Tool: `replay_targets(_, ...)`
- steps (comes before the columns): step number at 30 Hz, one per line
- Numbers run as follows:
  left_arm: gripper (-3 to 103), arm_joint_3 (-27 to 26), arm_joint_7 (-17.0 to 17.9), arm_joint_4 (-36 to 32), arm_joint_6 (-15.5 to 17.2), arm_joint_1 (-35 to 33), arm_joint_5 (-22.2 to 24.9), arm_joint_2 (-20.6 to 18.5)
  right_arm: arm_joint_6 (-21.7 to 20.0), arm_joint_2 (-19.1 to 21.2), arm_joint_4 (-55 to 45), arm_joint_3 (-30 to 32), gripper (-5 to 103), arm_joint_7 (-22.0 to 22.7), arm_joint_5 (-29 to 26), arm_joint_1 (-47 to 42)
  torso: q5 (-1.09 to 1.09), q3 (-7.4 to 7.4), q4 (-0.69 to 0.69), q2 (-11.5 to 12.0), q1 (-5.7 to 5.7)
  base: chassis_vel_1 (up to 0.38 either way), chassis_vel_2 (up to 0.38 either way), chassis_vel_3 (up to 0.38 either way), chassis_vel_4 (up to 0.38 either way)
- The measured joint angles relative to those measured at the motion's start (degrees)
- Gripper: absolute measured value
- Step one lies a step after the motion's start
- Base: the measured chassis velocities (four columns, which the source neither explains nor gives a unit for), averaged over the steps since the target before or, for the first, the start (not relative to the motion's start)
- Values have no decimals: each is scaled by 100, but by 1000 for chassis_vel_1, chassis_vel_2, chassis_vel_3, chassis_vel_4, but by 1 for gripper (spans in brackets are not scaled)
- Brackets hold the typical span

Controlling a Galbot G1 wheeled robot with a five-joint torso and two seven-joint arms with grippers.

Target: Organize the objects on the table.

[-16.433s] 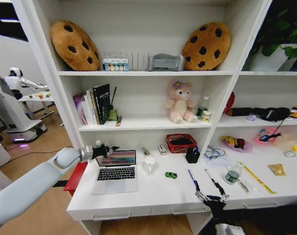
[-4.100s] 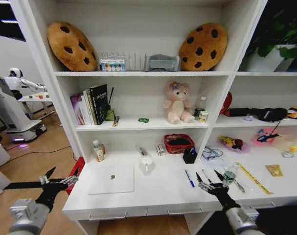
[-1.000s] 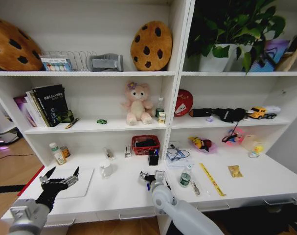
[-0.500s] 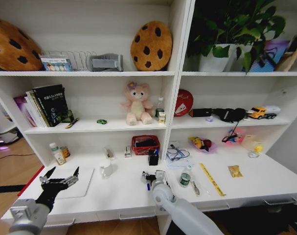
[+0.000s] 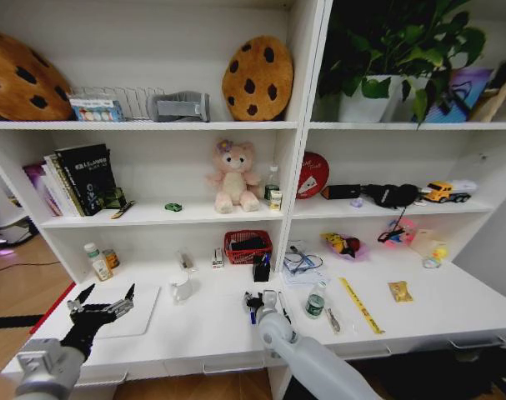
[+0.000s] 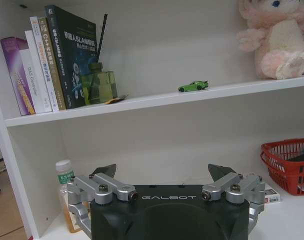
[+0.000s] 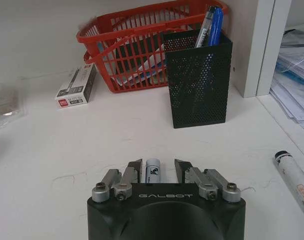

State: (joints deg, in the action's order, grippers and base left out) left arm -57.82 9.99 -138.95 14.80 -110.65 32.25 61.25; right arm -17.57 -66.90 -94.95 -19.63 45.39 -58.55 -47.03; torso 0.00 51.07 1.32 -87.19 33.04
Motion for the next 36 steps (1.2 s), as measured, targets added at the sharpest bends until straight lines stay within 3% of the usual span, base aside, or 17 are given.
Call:
replay_targets(1,100,0,0,0,0,0,0,0,0,0,0,0,44,0,0,0,0,0,0,0,0,0,0,0,0)
replay_targets(3,100,0,0,0,0,0,0,0,14,9,-29,-58,27,40,-4,-28,0,0,0,0,0,0,0,0,0)
replay_targets(6,100,0,0,0,0,0,0,0,17,9,-45,-82,22,75,-10,-45,0,0,0,0,0,0,0,0,0)
replay_targets(8,100,0,0,0,0,0,0,0,27,17,-85,-105,13,121,-9,-81,0,-1,0,0,0,0,0,0,0)
replay_targets(16,100,0,0,0,0,0,0,0,52,114,-125,-46,12,81,59,-80,0,1,0,0,0,0,0,0,0)
replay_targets(18,100,0,0,0,0,0,0,0,286,126,-77,69,12,-277,596,-64,1,2,1,1,1,0,0,0,0)
replay_targets(20,100,0,0,0,0,0,0,0,349,138,-58,109,12,-407,774,-50,1,2,0,1,1,0,0,0,0)
replay_targets(22,100,0,0,0,0,0,0,0,800,211,92,303,12,-1079,1714,66,0,1,1,1,0,0,0,0,0)
replay_targets(24,100,0,0,0,0,0,0,0,932,222,137,349,12,-1246,1937,97,1,1,1,1,1,0,0,0,0)
replay_targets(25,100,0,0,0,1,0,0,0,1252,241,259,453,12,-1600,2368,180,0,1,0,1,1,0,0,0,0)
replay_targets(26,100,0,0,0,1,0,0,0,1252,241,259,453,12,-1600,2368,180,0,1,0,1,1,0,0,0,0)
replay_targets(28,100,0,0,0,1,0,0,0,1647,207,441,541,12,-1919,2714,298,1,1,0,1,1,0,0,0,0)
replay_targets(36,100,0,0,0,0,0,0,0,2057,157,576,581,12,-2195,2768,454,0,1,1,1,1,0,0,0,0)
